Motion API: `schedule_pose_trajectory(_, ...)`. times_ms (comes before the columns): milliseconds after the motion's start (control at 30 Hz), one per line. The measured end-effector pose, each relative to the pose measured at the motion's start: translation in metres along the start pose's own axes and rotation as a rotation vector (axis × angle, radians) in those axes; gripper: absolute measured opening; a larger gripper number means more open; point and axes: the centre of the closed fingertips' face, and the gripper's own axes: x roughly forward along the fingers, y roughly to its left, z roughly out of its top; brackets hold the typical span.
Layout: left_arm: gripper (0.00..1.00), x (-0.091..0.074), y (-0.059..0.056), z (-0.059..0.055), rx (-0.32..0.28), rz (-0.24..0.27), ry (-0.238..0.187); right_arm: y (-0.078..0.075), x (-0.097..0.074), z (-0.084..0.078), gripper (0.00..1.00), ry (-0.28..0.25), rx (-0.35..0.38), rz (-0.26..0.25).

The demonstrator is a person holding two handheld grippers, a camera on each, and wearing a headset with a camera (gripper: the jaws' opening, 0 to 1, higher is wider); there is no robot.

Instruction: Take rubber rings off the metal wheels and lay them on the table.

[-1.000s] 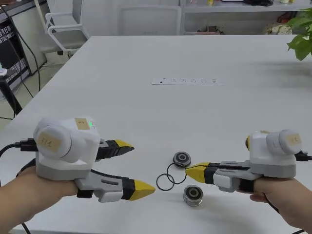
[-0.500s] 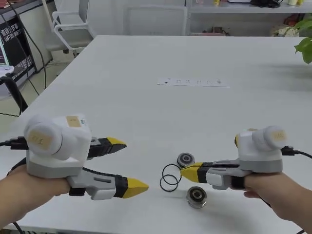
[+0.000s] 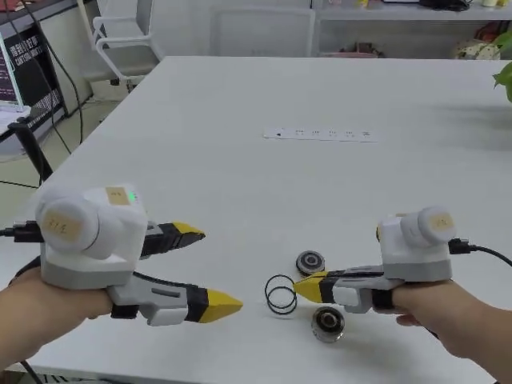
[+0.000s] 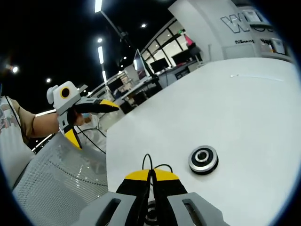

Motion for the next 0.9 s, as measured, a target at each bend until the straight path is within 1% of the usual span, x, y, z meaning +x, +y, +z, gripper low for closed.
schedule_pose_trajectory(200, 0.69, -0.001, 0.002, -0.001, -0.006, 0.004, -0.001, -0.001, 0.003, -0.003, 0.0, 0.014, 0.009, 0.0)
schedule_pose_trajectory(367, 0.69, -0.003, 0.004, -0.003, -0.006, 0.008, 0.003, -0.005, 0.004, -0.007, 0.0, 0.035, 0.008, -0.015)
schedule_pose_trajectory(567, 0.69, -0.004, 0.003, -0.004, -0.008, 0.01, 0.005, -0.01, 0.004, -0.008, 0.0, 0.04, 0.011, -0.035)
schedule_pose_trajectory(900, 0.69, -0.003, 0.003, -0.006, -0.011, 0.008, 0.013, -0.013, 0.005, -0.012, 0.0, 0.056, 0.018, -0.047)
